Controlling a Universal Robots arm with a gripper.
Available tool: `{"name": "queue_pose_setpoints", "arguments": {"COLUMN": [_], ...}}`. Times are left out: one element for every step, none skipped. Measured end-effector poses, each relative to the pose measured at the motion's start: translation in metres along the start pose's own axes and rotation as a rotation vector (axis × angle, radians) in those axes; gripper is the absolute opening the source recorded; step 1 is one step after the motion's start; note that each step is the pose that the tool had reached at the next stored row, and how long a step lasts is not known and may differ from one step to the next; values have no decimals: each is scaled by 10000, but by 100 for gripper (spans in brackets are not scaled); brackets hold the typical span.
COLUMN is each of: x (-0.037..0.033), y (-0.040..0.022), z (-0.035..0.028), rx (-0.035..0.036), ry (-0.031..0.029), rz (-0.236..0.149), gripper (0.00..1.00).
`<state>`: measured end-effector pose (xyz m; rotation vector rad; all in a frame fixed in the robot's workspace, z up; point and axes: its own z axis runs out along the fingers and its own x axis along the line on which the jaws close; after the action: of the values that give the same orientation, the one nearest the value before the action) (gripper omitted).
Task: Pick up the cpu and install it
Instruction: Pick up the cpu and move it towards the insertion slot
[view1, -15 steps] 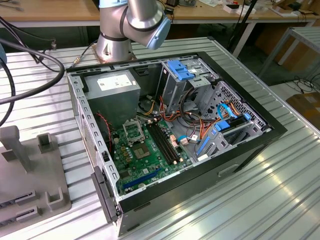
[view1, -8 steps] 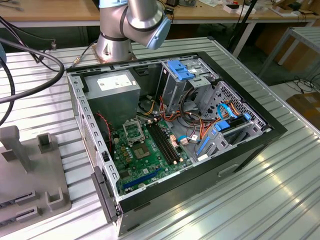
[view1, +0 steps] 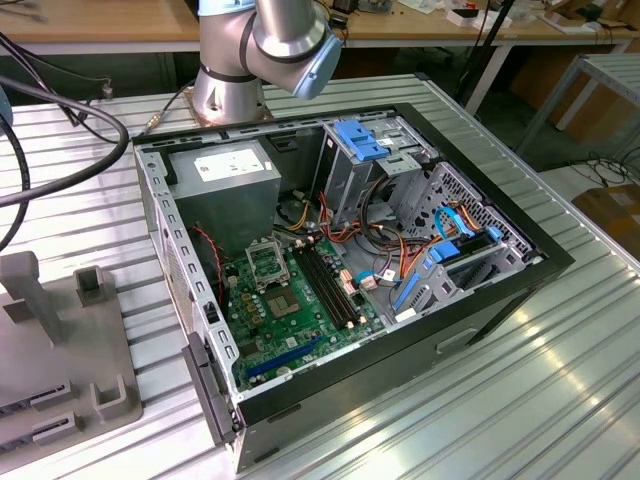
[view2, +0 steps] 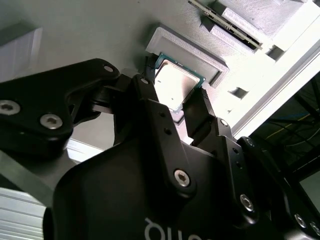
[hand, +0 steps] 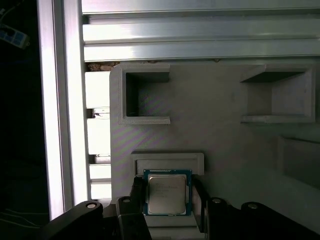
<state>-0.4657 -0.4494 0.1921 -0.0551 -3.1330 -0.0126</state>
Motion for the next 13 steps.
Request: {"name": "queue_pose_setpoints", "arguments": {"x": [0,0,0,0,0,0,0,1,0,0,1,1,1], "y": [0,0,0,0,0,0,0,0,0,0,0,0,1], "z": [0,-1,0,0,0,-1,-5,-19,-34,-49,-64,-77,-90], "rx": [0,1,1,0,1,1,1,3,1,1,1,1,1], "ry": [0,0,0,0,0,0,0,3,1,0,0,0,0], "rz": [-1,0,0,0,0,0,0,0,0,0,0,0,0], "gripper": [50,50,48,47,47,47,47,47,47,47,47,47,47]}}
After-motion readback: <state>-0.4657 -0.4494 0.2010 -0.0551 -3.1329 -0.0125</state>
